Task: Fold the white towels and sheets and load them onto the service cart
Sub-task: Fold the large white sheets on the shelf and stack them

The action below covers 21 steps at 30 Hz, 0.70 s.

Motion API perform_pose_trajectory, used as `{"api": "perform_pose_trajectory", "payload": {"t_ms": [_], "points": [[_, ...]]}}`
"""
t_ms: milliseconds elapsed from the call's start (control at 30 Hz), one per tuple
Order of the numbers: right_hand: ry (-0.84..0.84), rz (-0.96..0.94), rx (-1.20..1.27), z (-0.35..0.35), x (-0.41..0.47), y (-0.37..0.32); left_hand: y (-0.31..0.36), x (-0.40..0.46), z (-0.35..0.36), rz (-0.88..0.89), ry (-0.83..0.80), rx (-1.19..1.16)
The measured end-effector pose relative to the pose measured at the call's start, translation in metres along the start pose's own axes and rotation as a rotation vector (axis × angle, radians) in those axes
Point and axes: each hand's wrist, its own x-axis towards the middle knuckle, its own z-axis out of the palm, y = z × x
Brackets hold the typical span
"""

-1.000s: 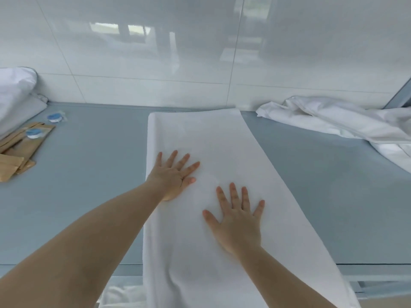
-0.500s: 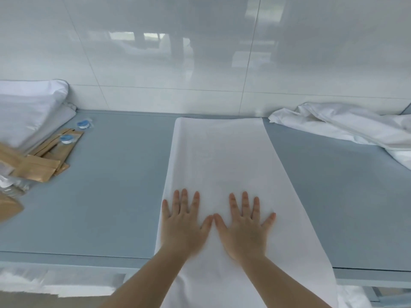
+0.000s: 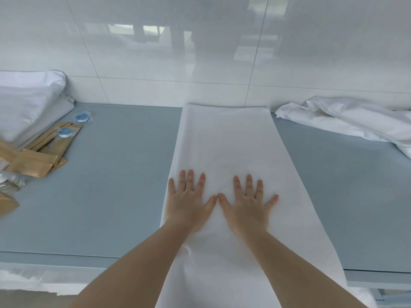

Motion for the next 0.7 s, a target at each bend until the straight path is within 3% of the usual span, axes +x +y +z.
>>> {"api": "perform_pose_trajectory", "payload": {"t_ms": [300, 433, 700], "points": [[-0.023, -0.016, -0.011, -0.001, 0.021, -0.005, -0.005, 0.023, -0.002, 0.014, -0.026, 0.010], [0.002, -0.083, -0.023, -0.001, -0.008, 0.018, -0.005, 0.023, -0.005, 0.017, -0.022, 0.004], [-0.044, 0.024, -0.063, -0.004, -0.067, 0.077, -0.002, 0.009, -0.013, 0.098, 0.070, 0.006]]}}
